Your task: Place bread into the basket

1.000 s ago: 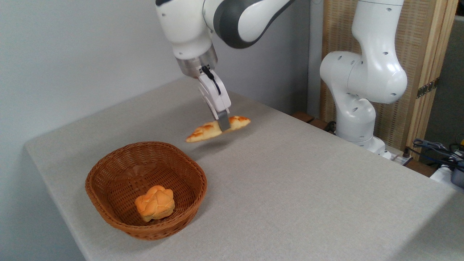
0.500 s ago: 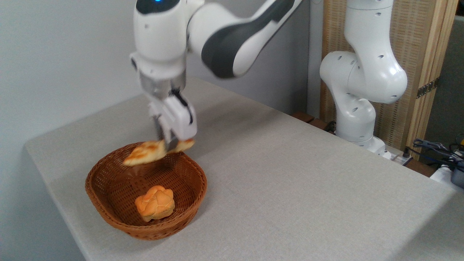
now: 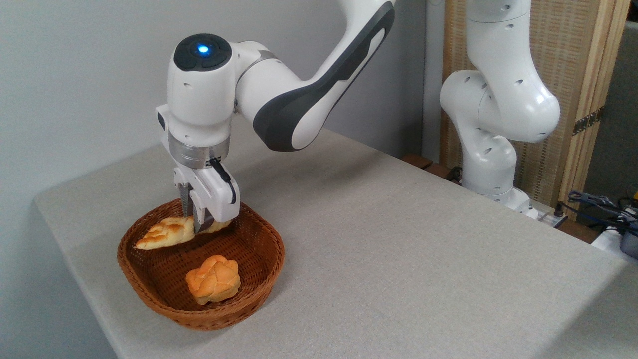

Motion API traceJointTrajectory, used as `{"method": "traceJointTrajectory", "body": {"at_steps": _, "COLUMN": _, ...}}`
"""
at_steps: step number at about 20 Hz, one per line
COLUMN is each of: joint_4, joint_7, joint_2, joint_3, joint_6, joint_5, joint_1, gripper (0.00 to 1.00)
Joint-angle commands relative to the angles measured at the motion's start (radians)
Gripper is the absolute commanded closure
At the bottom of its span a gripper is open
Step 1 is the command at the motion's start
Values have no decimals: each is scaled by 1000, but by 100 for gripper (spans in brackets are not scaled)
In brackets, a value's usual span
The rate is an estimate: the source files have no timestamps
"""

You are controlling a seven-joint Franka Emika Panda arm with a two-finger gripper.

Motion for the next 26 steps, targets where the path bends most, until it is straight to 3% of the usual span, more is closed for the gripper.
{"method": "traceJointTrajectory", "body": {"at_steps": 1, "joint_4": 13, "joint_7": 30, "joint_2": 7, "joint_3": -1, "joint_6": 6, "joint_5": 18, "joint_1": 1, "gripper": 0}}
{"method": "traceJointTrajectory", "body": {"at_steps": 10, "joint_4": 17, "joint_7": 33, "joint_2": 1, "joint_3": 0, "joint_6": 8, "joint_5": 22, "joint_1": 1, "gripper": 0}}
{"method": "traceJointTrajectory", "body": {"at_steps": 13, "joint_4": 17, "joint_7": 31, "joint_2": -2, "joint_3": 0, "joint_6": 8, "joint_5": 56, "joint_1": 1, "gripper": 0}}
{"method": "traceJointTrajectory", "body": {"at_steps": 18, "joint_4": 37, "joint_7": 28, "joint_2": -10, "joint_3": 8, "joint_6": -3, "joint_5": 70, "joint_1": 1, "gripper": 0}}
{"method": "traceJointTrajectory", "body": {"at_steps": 20, "joint_4": 62, "joint_7": 25, "joint_2": -34, "joint_3": 13, "joint_6": -41, "joint_5": 152, "joint_1": 1, "gripper": 0}}
{"method": "traceJointTrajectory", "body": {"at_steps": 22, "joint_4": 115, "joint_7": 17, "joint_2": -50, "joint_3": 13, "joint_6": -163, "joint_5": 232, "joint_1": 3, "gripper": 0}}
{"method": "traceJointTrajectory", "body": {"at_steps": 26, "joint_4": 227, "joint_7": -24, "joint_2": -88, "joint_3": 31, "joint_6": -427, "joint_5": 338, "joint_1": 4, "gripper": 0}}
